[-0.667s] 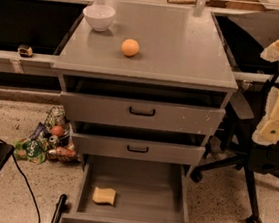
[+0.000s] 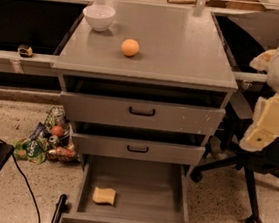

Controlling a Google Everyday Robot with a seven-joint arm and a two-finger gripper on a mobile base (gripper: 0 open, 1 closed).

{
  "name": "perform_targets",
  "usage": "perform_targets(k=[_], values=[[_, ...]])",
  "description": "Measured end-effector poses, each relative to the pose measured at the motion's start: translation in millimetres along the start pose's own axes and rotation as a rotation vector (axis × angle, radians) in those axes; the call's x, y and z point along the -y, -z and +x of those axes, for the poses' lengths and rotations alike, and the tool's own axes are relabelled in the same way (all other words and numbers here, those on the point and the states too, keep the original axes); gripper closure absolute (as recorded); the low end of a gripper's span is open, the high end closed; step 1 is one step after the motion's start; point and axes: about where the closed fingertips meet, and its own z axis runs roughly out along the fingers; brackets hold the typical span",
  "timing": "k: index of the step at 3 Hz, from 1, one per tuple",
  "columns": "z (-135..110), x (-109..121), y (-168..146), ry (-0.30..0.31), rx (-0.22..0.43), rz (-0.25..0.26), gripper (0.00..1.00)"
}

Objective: Pick sponge from bottom drawer and place on counter

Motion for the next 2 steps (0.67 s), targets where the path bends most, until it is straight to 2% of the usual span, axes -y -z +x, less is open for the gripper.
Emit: perform_targets(k=[2], values=[[-13.7, -17.7, -87.9, -0.049, 0.198, -0.08, 0.0]])
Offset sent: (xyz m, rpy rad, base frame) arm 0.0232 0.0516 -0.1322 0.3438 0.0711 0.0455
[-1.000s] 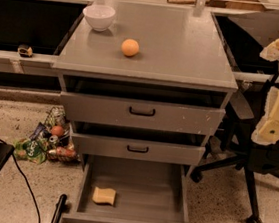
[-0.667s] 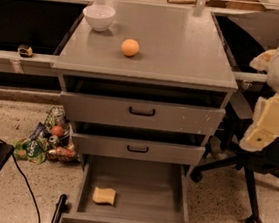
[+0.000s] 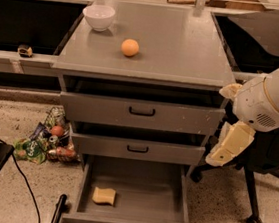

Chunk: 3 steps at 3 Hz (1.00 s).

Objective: Pick sponge from bottom drawer and place on counter

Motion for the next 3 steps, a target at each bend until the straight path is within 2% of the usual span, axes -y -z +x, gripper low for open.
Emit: perform_targets(k=[1, 2, 3], values=[[0.0, 0.0, -0.1, 0.0, 0.0, 0.0, 0.0], [8.7, -11.2, -46.9, 0.0, 0.059, -0.066, 0.0], [14.8, -37.3, -124.1, 0.002, 0.16, -0.168, 0.0]])
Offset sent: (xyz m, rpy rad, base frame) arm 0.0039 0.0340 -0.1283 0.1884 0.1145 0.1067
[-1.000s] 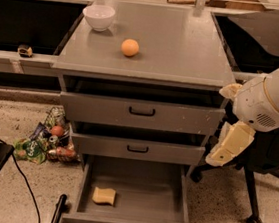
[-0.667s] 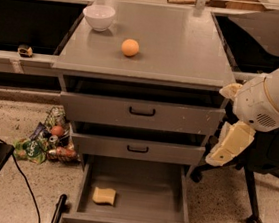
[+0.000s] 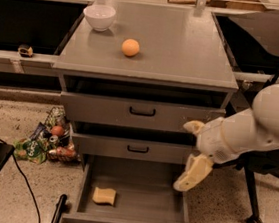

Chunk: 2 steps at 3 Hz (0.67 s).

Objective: Pick sponge from bottom drawer and place on counter

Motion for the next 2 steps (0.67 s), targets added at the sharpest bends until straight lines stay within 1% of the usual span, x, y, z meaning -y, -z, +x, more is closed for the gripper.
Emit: perform_targets(k=[1, 2], values=[[15.5, -12.8, -85.6, -0.031, 0.118, -0.071, 0.0], [15.6, -12.8, -85.6, -0.031, 0.118, -0.071, 0.0]])
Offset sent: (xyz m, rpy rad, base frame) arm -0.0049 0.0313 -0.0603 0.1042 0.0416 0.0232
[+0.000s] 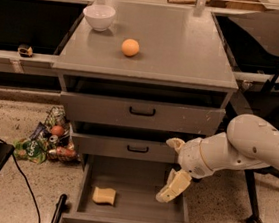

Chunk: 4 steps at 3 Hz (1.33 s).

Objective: Pick sponge from bottom drawer and place on counter

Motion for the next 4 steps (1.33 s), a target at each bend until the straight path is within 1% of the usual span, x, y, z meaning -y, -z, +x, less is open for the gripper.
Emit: perform_targets(k=[1, 2, 3, 4], values=[[15.7, 10.4, -15.3, -0.029, -0.012, 0.019, 0.0], [60.4, 27.8, -69.4, -0.018, -0.051, 0.031, 0.0], [99.9, 50.1, -128.5, 0.004, -0.027, 0.055, 0.0], [122.7, 65.2, -184.9, 0.04, 0.007, 0.046, 0.0]])
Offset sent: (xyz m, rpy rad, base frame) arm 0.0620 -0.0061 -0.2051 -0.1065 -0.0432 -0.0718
